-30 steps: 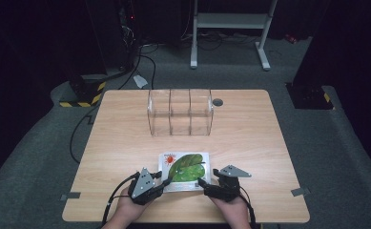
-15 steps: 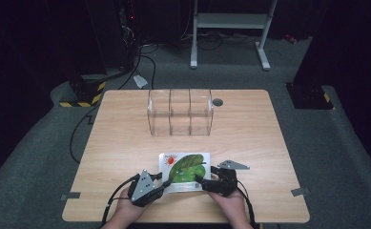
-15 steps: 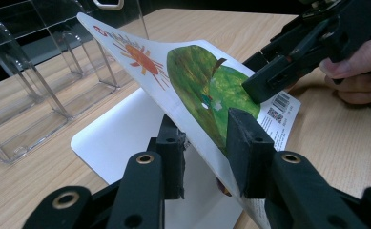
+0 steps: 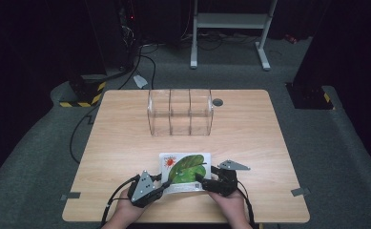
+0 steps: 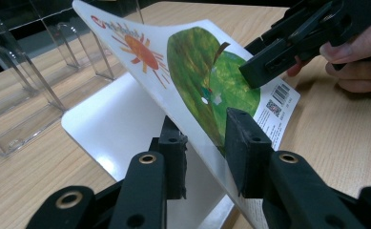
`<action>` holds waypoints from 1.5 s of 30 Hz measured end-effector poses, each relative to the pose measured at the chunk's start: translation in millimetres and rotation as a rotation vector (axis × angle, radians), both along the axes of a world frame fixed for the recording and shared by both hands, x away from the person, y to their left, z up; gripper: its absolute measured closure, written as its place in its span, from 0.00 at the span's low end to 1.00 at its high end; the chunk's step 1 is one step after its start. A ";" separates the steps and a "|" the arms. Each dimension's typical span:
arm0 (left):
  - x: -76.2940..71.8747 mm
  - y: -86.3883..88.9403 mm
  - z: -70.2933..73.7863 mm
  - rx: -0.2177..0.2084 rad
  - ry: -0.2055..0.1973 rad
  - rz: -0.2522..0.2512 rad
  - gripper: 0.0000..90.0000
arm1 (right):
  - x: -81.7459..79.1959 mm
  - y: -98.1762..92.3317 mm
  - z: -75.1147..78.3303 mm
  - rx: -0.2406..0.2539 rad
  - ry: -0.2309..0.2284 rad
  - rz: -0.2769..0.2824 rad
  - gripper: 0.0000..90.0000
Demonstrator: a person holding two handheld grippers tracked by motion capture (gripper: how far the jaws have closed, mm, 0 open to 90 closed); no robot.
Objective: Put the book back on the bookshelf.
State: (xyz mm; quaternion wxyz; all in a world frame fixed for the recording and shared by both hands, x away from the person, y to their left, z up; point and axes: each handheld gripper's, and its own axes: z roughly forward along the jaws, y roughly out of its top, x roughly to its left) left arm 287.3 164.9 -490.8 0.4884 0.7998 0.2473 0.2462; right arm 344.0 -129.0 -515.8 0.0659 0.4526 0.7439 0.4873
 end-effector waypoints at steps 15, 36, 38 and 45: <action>4.5 0.8 -4.4 0.004 0.031 0.035 0.78 | -10.0 -3.8 8.6 -0.008 -0.106 -0.040 0.36; 10.3 -0.7 -12.1 0.040 0.083 0.075 0.82 | -20.0 -3.7 16.7 -0.040 -0.209 -0.065 0.37; 10.5 -0.7 -12.4 0.044 0.083 0.076 0.81 | -20.6 -3.4 16.7 -0.040 -0.209 -0.068 0.37; 11.7 -1.7 -14.6 0.056 0.089 0.075 0.81 | -22.3 -3.4 16.9 -0.049 -0.225 -0.068 0.37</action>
